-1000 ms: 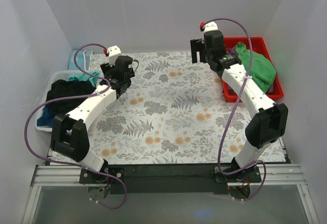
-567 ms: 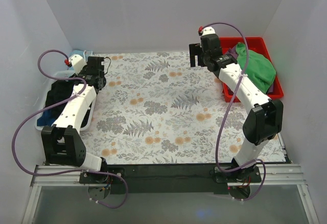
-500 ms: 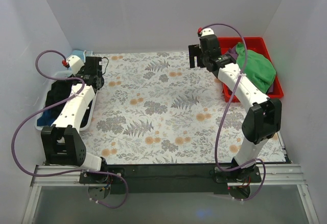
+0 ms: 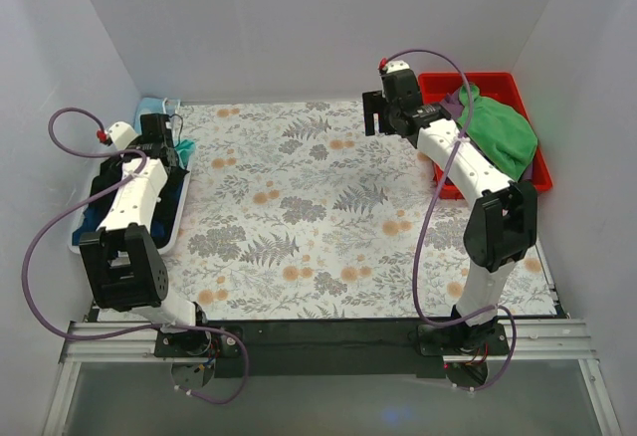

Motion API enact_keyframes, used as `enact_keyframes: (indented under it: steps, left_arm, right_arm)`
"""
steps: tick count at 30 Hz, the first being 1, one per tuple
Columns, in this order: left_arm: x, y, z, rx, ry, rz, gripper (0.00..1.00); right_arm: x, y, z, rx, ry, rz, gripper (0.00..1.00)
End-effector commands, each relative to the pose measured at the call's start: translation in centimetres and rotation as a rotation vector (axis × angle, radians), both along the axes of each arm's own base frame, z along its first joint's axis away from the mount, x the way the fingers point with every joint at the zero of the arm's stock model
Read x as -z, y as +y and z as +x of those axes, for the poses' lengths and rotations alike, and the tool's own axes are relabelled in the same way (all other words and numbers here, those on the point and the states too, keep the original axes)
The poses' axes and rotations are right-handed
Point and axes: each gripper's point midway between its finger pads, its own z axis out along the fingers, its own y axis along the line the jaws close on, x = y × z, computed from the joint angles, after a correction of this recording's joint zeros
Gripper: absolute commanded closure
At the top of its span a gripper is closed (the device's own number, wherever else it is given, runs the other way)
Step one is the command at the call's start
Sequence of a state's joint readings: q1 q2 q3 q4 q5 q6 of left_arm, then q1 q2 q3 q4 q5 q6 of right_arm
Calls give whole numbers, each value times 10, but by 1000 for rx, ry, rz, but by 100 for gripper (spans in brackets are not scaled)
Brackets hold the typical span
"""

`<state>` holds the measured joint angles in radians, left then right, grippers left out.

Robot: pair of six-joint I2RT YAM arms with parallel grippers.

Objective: Fold and stack the t-shirts
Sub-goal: Grab crumpled tshirt from bin with the left arm, then move the tshirt to the center of the board

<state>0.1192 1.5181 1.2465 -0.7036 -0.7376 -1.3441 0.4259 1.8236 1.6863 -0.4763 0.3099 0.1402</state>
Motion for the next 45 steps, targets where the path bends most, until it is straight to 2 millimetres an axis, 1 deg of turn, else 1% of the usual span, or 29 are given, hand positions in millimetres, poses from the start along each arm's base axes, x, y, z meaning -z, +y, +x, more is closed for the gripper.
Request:
enact_keyframes:
  steps: [1,5,7,10,11,14,15,16,19,20,22,23,24,27,28,31,33,34,35,36,37,38,39,40,41,42,43,44,45]
  left_arm:
    - [21,-9,7,27,19,-89,46]
    - [44,-14,4,22,53,-140,47]
    - [49,-15,3,20,65,-146,48]
    - [53,-12,1,12,77,-145,54]
    - [52,-12,1,7,78,-145,69]
    - [45,-11,2,-1,66,-146,87]
    - [42,-11,3,-2,58,-147,98]
    - [37,-11,4,0,43,-148,100]
    - [17,-11,9,1,-2,-147,100]
    - [5,-12,9,5,-27,-147,100]
    - [-21,-14,18,33,-93,-149,100]
    - [-40,-15,21,51,-140,-140,100]
    - [-66,-14,29,66,-205,-128,100]
    - [-110,-16,38,98,-300,-116,100]
    - [-132,-21,44,125,-355,-128,100]
    - [-170,-31,49,180,-469,-150,100]
    - [-188,-44,57,261,-528,-181,100]
    - [-197,-54,64,319,-555,-206,100]
    - [-220,-80,78,486,-620,-256,100]
    - [-234,-96,86,600,-645,-273,100]
    - [-241,-109,94,667,-670,-312,100]
    - [-271,-119,101,741,-758,-308,100]
    - [-287,-140,101,853,-797,-353,100]
    - [-288,-151,112,887,-804,-374,100]
    - [-322,-161,110,945,-870,-348,100]
    - [-332,-187,110,1038,-876,-353,100]
    - [-341,-200,112,1074,-889,-344,100]
    - [-341,-211,118,1112,-884,-342,100]
    - [-356,-252,109,1223,-903,-347,100]
  right_arm:
    - [-20,6,10,3,-39,23,9]
    - [-22,5,12,1,-41,13,9]
    - [-23,6,14,0,-43,9,9]
    - [-24,6,16,0,-44,7,9]
    - [-23,6,16,1,-41,3,9]
    - [-25,7,17,2,-42,6,9]
    - [-25,7,17,1,-41,7,9]
    - [-24,7,17,2,-40,5,9]
    - [-23,6,16,8,-34,6,9]
    - [-23,6,16,6,-34,5,9]
    - [-22,6,16,7,-31,5,10]
    - [-23,6,16,9,-32,8,10]
    - [-22,6,15,9,-31,8,10]
    - [-23,6,14,9,-30,10,10]
    - [-24,6,15,10,-33,10,10]
    - [-29,7,17,14,-41,19,10]
    - [-32,7,17,17,-47,23,11]
    - [-35,6,18,26,-53,23,11]
    - [-38,5,19,32,-61,21,11]
    - [-42,1,20,49,-73,13,11]
    - [-45,-1,21,59,-82,7,11]
    - [-54,-2,23,67,-103,8,11]
    - [-59,-7,25,90,-118,-3,10]
    - [-65,-9,26,99,-132,-9,10]
    - [-74,-11,29,109,-154,-7,10]
    - [-80,-17,30,133,-169,-18,9]
    - [-86,-21,31,149,-182,-19,9]
    - [-91,-24,32,166,-192,-16,9]
    - [-102,-35,33,205,-211,-15,9]
